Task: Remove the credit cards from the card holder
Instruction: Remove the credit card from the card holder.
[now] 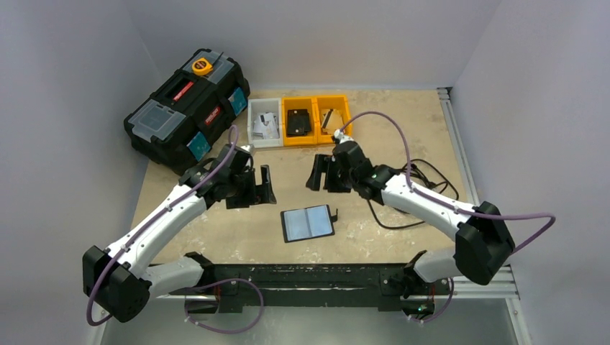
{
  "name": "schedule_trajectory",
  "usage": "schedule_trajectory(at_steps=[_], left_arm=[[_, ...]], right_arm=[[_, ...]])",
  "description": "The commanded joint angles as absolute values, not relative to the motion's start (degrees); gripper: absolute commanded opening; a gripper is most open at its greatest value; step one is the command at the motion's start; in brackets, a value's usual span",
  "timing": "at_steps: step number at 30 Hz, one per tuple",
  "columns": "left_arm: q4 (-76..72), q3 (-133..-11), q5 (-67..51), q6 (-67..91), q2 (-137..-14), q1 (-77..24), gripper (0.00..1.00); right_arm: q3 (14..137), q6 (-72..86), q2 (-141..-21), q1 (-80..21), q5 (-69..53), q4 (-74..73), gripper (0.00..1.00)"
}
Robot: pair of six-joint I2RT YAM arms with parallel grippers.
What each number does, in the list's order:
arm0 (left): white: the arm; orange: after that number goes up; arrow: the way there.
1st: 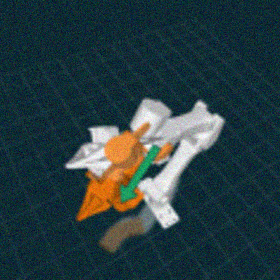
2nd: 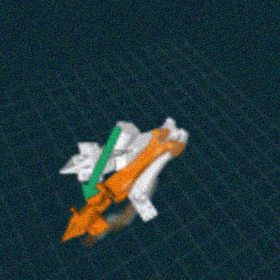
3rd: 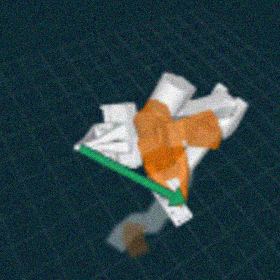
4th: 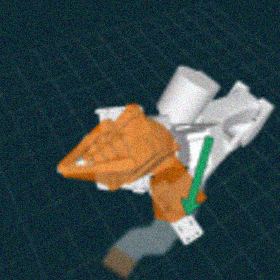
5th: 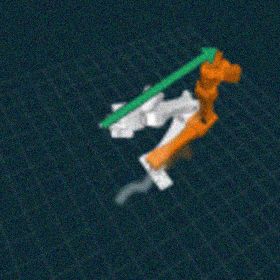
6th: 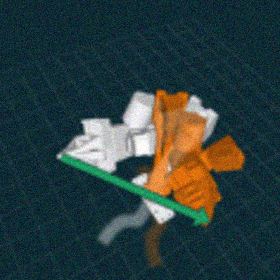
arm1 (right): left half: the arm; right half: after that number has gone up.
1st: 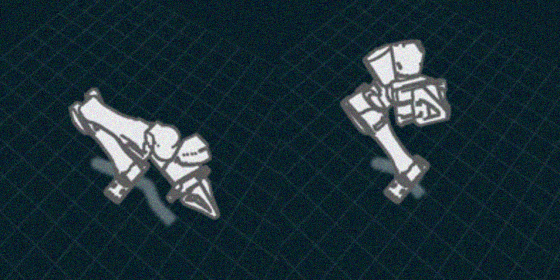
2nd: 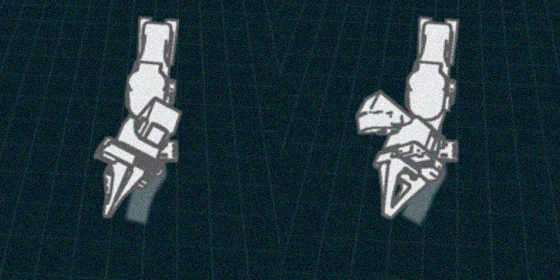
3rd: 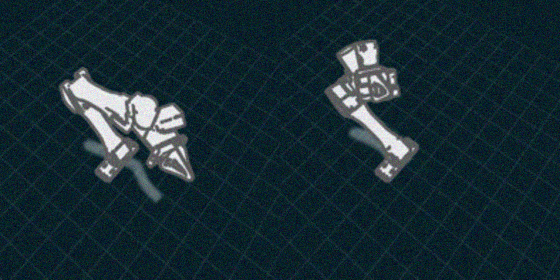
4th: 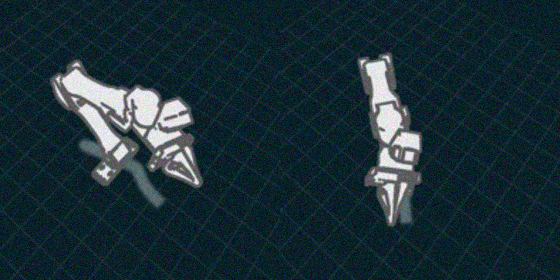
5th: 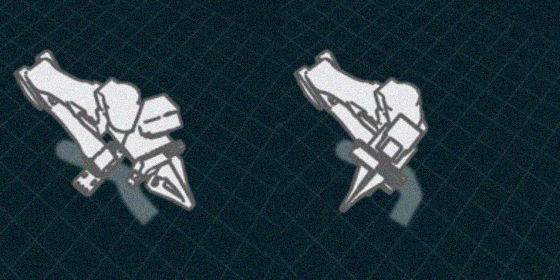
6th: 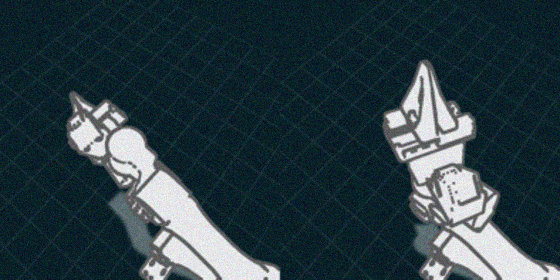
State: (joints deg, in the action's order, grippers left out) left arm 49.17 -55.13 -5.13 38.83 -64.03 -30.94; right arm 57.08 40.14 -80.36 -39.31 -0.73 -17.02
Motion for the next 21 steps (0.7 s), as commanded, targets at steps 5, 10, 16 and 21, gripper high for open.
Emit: schedule_trajectory(at_steps=[5, 10, 16, 21], left_arm=[[45.6, -51.8, -5.6, 41.6, -63.6, -29.9, 0.89], [44.2, -50.8, -5.8, 43.2, -63.7, -29.6, 0.88], [44.2, -50.4, -5.3, 43.4, -64.4, -29.4, 0.88], [44.7, -50.2, -4.7, 43.6, -64.3, -28.6, 0.88]], right_arm=[[51.1, 47.6, -79.5, -52.9, 9.6, -15.2, 0.7], [52.9, 48.8, -84.6, -59.2, 14.9, -16.3, 0.68], [56.3, 49.1, -90.1, -63.3, 18.3, -17.4, 0.6], [58.7, 49.6, -92.6, -65.8, 20.1, -18.5, 0.54]])
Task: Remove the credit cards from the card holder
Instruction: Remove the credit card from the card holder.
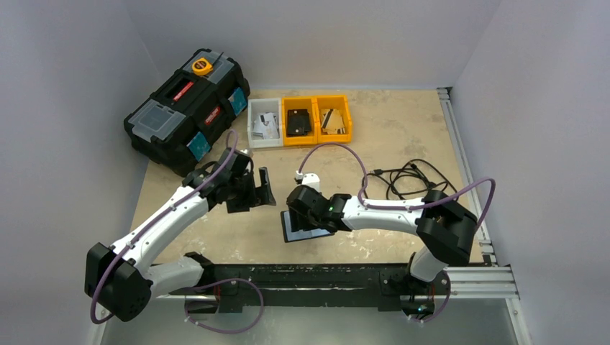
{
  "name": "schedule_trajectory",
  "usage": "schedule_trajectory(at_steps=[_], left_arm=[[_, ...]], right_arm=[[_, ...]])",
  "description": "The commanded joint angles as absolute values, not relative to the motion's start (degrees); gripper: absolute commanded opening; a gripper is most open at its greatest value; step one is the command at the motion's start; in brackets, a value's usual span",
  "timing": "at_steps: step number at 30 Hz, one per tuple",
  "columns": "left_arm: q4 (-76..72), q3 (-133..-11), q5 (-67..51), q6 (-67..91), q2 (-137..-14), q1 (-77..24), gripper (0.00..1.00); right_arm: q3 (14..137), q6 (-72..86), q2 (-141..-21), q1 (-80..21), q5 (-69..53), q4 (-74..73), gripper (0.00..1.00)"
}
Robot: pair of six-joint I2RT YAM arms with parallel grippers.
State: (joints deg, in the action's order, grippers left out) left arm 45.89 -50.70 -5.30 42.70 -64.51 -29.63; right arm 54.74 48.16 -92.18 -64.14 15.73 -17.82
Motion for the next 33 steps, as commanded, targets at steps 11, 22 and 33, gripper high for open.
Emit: schedule_trajectory(at_steps=[11, 22, 33], left_arm=[[45.1, -49.3, -5.6, 43.4, -63.6, -24.6, 0.88], [44.0, -48.7, -7.0, 42.8, -64.0, -23.6, 0.88], [42.3, -48.2, -9.9, 42.2, -65.9, -23.6, 0.87]], right_arm=[[61.1, 49.3, -97.8, -67.2, 20.2, -19.6, 0.5], [61.3, 50.0, -102.9, -67.2, 19.8, -21.9, 0.47], [58.9, 51.9, -104.7, -67.1, 14.9, -19.7, 0.26]])
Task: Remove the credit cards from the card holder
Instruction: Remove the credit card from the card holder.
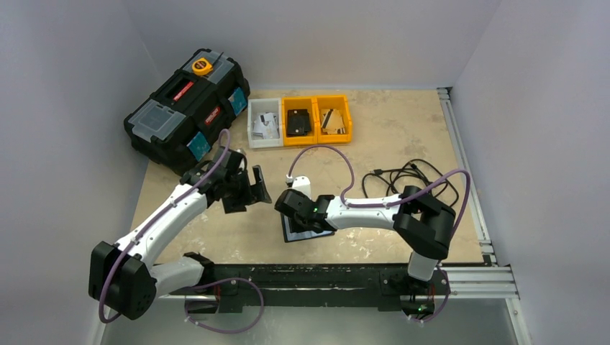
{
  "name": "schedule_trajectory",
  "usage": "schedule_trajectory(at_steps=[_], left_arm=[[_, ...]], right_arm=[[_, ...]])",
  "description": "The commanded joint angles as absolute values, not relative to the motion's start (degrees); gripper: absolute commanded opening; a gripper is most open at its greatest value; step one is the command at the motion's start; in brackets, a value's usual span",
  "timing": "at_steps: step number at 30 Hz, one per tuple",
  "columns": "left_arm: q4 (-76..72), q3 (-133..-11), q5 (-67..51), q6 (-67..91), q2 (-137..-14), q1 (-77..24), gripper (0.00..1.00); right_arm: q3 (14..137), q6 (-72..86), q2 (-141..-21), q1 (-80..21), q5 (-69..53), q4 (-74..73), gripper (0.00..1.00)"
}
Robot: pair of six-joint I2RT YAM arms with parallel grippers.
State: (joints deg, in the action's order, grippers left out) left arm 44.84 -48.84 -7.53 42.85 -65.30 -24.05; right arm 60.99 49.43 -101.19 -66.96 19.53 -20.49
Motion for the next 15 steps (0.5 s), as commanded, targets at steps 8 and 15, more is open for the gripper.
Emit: schedule_trajectory(at_steps=[8, 15], left_arm=[[38.7, -46.5, -16.4, 41.9, -68.7, -23.7, 0.77], [35.2, -44.8, -20.5, 43.0, -70.5, -24.4, 0.52]], right_arm=[[58.1, 52.5, -103.0, -66.3, 10.9, -15.8, 0.03], [57.4, 53.7, -98.0, -65.4, 9.4, -13.1, 0.0]])
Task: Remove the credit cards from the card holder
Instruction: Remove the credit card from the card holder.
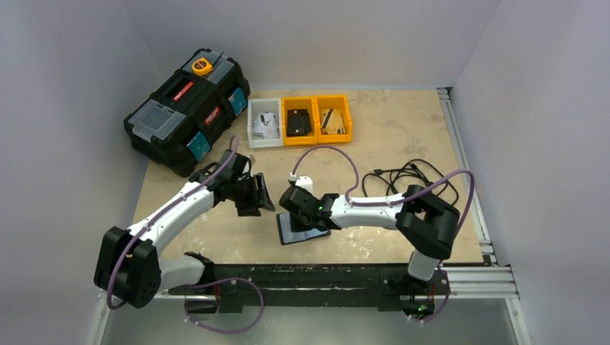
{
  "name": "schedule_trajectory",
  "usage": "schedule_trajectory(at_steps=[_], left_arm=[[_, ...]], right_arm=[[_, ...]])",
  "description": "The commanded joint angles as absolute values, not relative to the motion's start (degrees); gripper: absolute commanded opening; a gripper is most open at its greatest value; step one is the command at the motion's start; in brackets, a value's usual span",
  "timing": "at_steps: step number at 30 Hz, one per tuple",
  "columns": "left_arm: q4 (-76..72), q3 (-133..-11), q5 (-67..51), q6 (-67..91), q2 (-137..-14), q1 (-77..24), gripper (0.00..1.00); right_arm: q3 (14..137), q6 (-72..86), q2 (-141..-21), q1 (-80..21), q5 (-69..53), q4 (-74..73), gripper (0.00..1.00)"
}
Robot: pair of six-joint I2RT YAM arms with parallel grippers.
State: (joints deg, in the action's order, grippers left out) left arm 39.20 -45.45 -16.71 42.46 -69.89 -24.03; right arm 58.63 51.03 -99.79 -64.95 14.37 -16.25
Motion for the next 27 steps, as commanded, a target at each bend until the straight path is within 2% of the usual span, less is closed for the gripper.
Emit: schedule_trajectory(at_steps=[1, 7, 12, 20, 27], left_arm=[[35.0, -44.7, -20.7, 43.1, -70.7, -24.7, 0.48], [33.1, -44.8, -20.4, 44.8, -73.5, -28.2, 0.25], [30.9, -45.4, -19.5, 47.4, -77.3, -31.8, 0.12], [26.7, -45.7, -20.4, 50.5, -85.4, -35.1, 0.0], [26.0, -44.7, -18.1, 50.4, -90.3, -35.1, 0.0]], right_arm=[[57.1, 53.9, -97.4, -65.3, 9.3, -12.8, 0.0], [53.8, 55.9, -94.0, -63.8, 8.0, -10.0, 0.0], [49.9, 58.4, -91.3, -63.1, 6.9, -6.8, 0.0], [45.7, 60.8, -89.0, -61.9, 5.8, -4.1, 0.0], [43.9, 60.8, -85.1, -60.7, 8.1, -6.5, 0.02]])
